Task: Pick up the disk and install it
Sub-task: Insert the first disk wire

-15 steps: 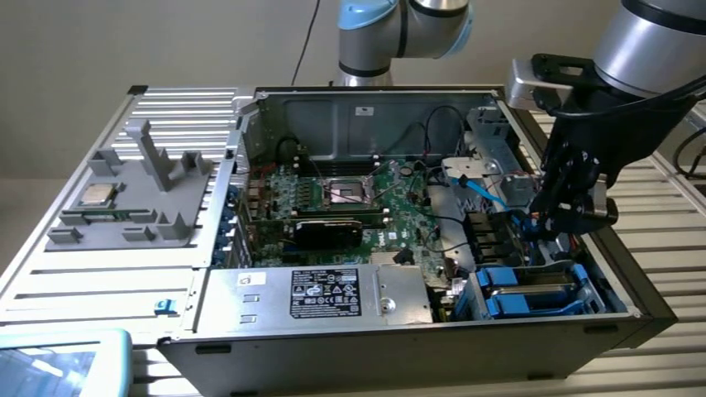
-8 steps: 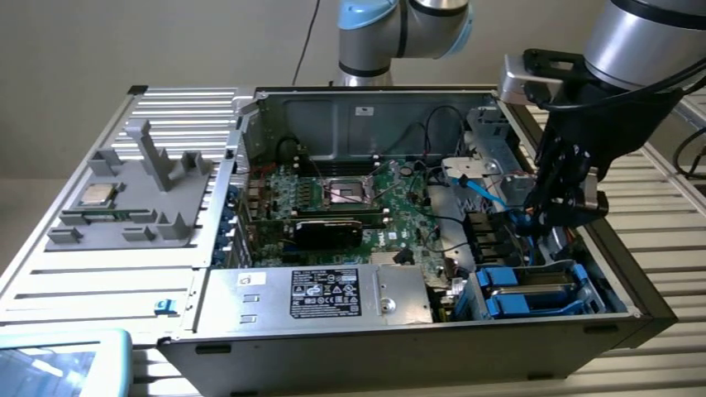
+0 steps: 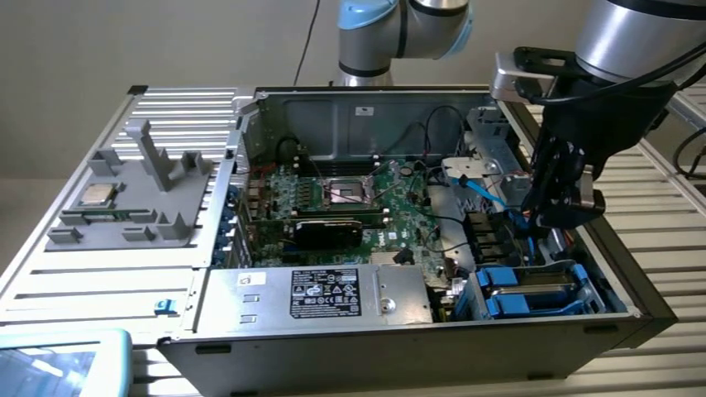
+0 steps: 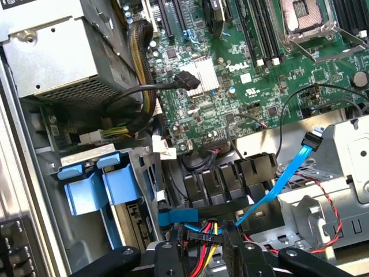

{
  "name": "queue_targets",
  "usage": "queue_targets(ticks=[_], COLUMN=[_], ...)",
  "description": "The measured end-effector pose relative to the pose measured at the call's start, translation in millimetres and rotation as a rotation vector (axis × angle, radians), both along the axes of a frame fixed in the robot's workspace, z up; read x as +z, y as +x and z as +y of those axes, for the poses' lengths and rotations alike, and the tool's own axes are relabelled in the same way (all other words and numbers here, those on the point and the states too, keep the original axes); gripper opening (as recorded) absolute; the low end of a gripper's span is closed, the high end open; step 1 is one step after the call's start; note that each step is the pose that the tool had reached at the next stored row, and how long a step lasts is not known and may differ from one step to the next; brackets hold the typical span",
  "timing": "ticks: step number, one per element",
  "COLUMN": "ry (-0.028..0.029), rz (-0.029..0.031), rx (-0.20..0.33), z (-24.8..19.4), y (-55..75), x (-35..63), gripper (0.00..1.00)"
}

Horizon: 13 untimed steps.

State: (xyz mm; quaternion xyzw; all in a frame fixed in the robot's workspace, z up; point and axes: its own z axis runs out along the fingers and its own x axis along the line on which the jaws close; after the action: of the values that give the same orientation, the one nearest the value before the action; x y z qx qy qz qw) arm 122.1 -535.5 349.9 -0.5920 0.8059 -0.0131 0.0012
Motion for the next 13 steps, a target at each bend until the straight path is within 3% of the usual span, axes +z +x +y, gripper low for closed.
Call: queue_targets(ticks=[6, 13], ry=[-0.0115, -0.0133], rz=[-0.0056, -0.0076], rx=[-0.012, -0.023], z=[-0.7, -6.5], y=[-0.9, -0.8], x=[0.2, -0.7], gripper=[0.37, 0.37])
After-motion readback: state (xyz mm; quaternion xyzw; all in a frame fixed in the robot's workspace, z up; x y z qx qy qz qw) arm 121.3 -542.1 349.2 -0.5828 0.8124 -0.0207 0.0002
